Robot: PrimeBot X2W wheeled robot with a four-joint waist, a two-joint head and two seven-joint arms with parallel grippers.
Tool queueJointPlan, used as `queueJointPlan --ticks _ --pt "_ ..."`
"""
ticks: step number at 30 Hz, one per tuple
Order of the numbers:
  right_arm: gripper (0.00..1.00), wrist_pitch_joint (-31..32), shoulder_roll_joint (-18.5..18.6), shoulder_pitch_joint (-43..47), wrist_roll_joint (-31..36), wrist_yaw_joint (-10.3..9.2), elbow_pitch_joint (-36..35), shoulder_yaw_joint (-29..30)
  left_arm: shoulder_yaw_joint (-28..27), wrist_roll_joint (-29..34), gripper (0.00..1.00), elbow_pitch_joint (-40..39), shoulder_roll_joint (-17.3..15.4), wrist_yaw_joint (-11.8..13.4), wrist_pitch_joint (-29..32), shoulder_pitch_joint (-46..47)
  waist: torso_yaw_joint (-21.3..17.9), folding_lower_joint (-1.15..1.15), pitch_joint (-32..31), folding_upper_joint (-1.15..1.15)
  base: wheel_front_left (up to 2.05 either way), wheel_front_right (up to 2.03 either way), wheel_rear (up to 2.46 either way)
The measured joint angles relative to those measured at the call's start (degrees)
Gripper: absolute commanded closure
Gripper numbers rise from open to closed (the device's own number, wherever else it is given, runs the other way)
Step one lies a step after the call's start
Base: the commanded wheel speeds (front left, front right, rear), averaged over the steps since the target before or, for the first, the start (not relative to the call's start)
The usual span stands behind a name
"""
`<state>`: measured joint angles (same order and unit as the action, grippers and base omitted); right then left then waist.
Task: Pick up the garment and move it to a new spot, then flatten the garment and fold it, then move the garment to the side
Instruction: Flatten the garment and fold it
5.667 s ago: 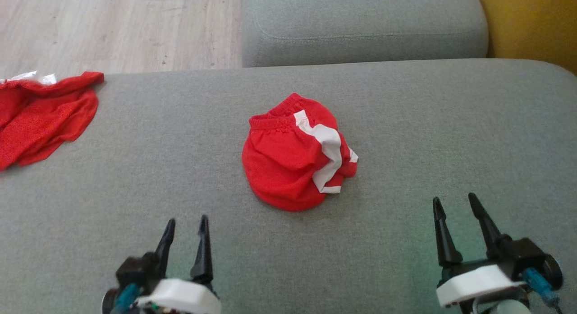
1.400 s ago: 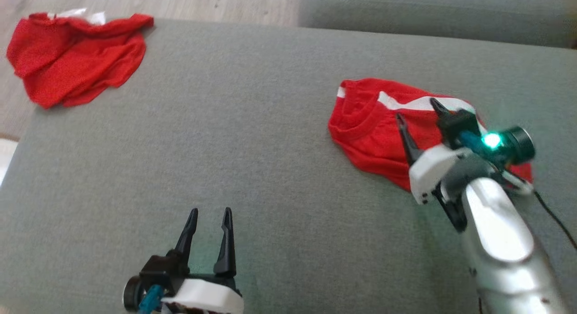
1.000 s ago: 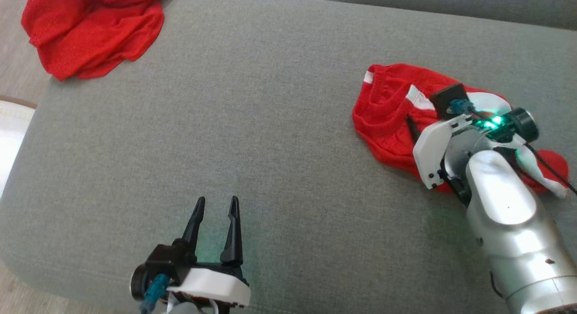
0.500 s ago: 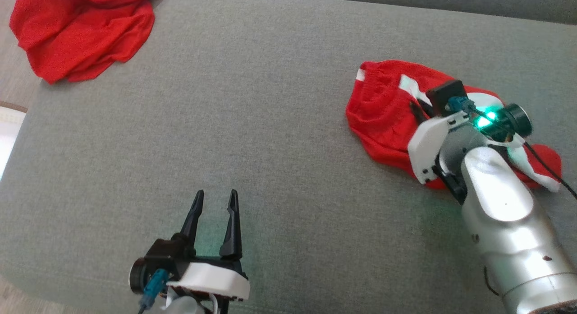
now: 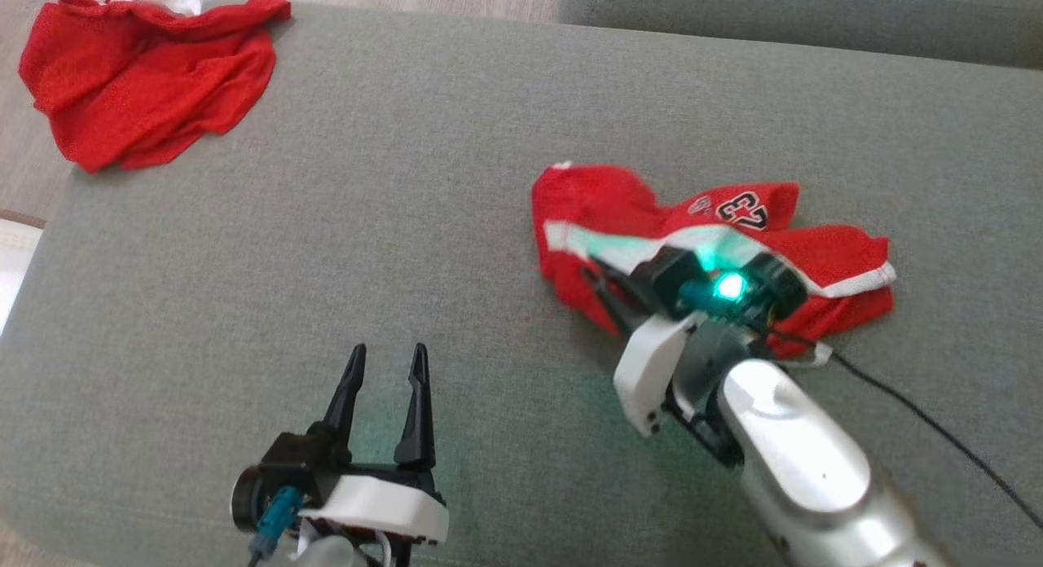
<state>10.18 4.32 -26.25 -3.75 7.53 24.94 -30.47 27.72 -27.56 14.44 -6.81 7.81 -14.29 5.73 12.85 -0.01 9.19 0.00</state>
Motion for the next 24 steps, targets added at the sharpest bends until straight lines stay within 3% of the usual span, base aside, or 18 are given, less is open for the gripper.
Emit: queueJointPlan --ticks 9,10,11,12,19,24 --pt "1.00 -2.27 -0.05 2.90 -2.79 0.00 2.30 -3.05 0.01 0.42 0.00 -0.03 -0.04 0.00 0.00 0.01 0.91 0.00 0.36 0.00 0.00 0.00 0.00" --pt "0.72 -2.91 -0.05 2.97 -2.94 0.00 2.66 -3.27 0.01 0.42 0.00 -0.02 -0.04 0.00 0.00 0.02 0.95 0.00 0.35 0.00 0.00 0.00 0.00" --pt "0.54 -3.54 -0.04 3.00 -3.23 0.00 3.02 -3.59 0.01 0.42 0.00 0.00 -0.04 0.00 0.00 0.02 0.97 0.00 0.32 0.00 0.00 0.00 0.00" --pt "0.00 -4.39 -0.04 3.02 -3.69 0.00 3.23 -4.05 0.01 0.42 0.00 0.01 -0.04 0.00 0.00 0.02 0.98 0.00 0.27 0.00 0.00 0.00 0.00" --pt "0.00 -9.47 -0.12 3.03 -5.28 0.00 2.31 -4.10 -0.19 0.42 0.00 0.07 -0.13 -0.01 0.00 0.03 -0.02 0.00 -0.85 0.00 0.00 0.00 0.00" --pt "0.00 -12.80 -0.16 4.39 -5.60 0.00 -1.10 0.35 -0.19 0.43 0.00 0.05 -0.40 -0.23 0.00 0.02 -1.55 0.00 -2.58 0.00 0.00 0.00 0.00"
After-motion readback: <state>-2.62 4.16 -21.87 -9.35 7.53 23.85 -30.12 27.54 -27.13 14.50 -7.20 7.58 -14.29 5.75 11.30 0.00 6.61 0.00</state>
